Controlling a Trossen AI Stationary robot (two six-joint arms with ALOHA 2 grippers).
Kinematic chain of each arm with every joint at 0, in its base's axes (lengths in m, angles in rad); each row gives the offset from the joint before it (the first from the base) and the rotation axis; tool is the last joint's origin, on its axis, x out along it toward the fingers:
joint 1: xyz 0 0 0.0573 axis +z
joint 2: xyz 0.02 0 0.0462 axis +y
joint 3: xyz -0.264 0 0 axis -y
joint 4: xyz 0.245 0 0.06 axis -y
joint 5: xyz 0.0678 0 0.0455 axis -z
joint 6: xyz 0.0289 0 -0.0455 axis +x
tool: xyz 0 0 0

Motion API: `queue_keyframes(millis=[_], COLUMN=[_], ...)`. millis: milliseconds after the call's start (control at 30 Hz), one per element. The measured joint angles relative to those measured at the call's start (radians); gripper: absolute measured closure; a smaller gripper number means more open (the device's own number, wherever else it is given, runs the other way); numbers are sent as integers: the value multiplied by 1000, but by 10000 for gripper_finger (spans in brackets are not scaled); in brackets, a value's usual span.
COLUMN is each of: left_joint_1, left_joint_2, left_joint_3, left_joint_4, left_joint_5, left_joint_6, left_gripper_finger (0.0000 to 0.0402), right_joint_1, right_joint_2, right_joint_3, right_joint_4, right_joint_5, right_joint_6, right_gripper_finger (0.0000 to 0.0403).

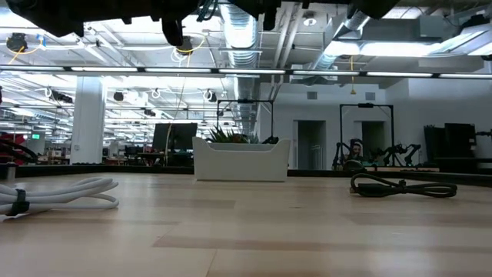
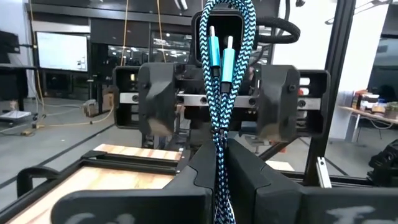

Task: Pick and place USB-C Cables
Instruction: Put the blue charger cable into the gray bin

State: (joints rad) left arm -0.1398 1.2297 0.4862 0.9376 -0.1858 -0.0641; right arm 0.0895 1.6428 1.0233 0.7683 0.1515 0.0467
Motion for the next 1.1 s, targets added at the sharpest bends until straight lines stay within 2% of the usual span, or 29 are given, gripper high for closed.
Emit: queue_keyframes(millis=[167, 267, 367, 500, 533, 667, 767, 1000, 1100], left_joint_1=[0, 0, 0, 0, 0, 0, 0, -13, -22], left_joint_2=[0, 0, 0, 0, 0, 0, -1, -2, -18], left_joint_3=[0, 0, 0, 0, 0, 0, 3, 2, 4], left_joint_4=[1, -4, -4, -5, -4, -13, -58, -174, -259], left_joint_5=[0, 0, -1, -3, -4, -11, -42, -58, -56], left_joint_6=[-1, -2, -4, -5, -8, -25, -62, -118, -152], left_gripper_finger=[397, 397, 397, 397, 397, 390, 366, 264, 220], right_joint_1=[-7, -7, -7, -6, -6, -6, -7, -22, -43], right_joint_2=[0, 0, 0, -1, -1, -1, -1, -21, -62], right_joint_3=[10, 10, 10, 10, 10, 10, 10, 10, 10], right_joint_4=[-34, -31, -32, -34, -34, -38, -52, -95, -181], right_joint_5=[0, 7, 6, 4, 4, 6, 8, 11, 11], right_joint_6=[4, 5, 5, 5, 5, 31, 35, 54, 61], right_gripper_finger=[145, 184, 251, 368, 381, 384, 389, 389, 389])
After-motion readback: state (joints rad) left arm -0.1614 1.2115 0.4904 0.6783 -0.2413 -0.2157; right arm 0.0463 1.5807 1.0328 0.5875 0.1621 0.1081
